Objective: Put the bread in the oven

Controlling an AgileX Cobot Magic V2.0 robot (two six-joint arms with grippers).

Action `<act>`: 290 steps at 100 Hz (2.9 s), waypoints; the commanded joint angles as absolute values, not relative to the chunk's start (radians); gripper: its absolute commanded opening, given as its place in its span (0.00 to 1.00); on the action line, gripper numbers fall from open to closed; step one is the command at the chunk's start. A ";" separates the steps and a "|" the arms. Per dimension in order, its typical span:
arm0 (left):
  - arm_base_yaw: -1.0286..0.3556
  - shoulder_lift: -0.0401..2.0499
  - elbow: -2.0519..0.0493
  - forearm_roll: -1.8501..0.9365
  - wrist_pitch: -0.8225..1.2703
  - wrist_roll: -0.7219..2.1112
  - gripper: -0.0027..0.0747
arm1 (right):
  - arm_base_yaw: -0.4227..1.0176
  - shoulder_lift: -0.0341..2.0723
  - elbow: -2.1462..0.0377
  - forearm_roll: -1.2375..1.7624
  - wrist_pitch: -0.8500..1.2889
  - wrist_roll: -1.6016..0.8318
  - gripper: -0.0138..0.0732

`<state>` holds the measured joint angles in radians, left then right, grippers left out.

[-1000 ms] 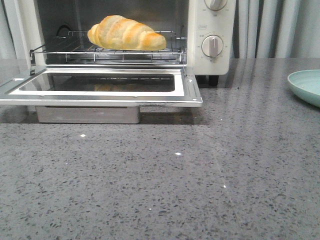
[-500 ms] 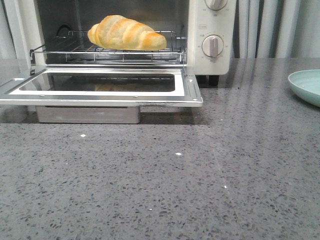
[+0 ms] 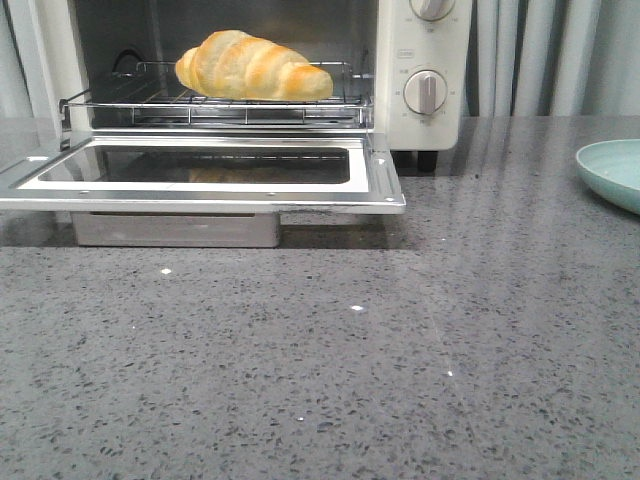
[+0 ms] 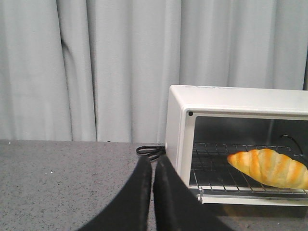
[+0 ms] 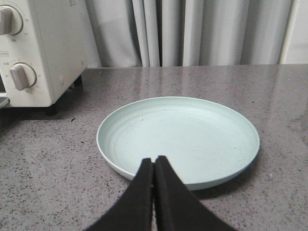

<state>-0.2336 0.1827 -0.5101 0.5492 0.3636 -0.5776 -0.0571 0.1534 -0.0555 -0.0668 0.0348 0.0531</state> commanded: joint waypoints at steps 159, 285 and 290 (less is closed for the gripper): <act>-0.230 0.197 -0.535 0.554 0.303 -0.587 0.01 | -0.069 -0.021 0.035 -0.030 0.312 0.049 0.10; -0.028 0.112 -0.251 0.154 0.141 -0.226 0.01 | -0.069 -0.021 0.035 -0.030 0.312 0.049 0.10; -0.020 0.101 -0.231 0.135 0.139 -0.219 0.01 | -0.069 -0.021 0.035 -0.030 0.312 0.049 0.10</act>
<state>-0.0357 0.1075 -0.2359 0.1756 0.2317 -0.2309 -0.0619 -0.0084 0.0091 -0.0396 0.3402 0.0531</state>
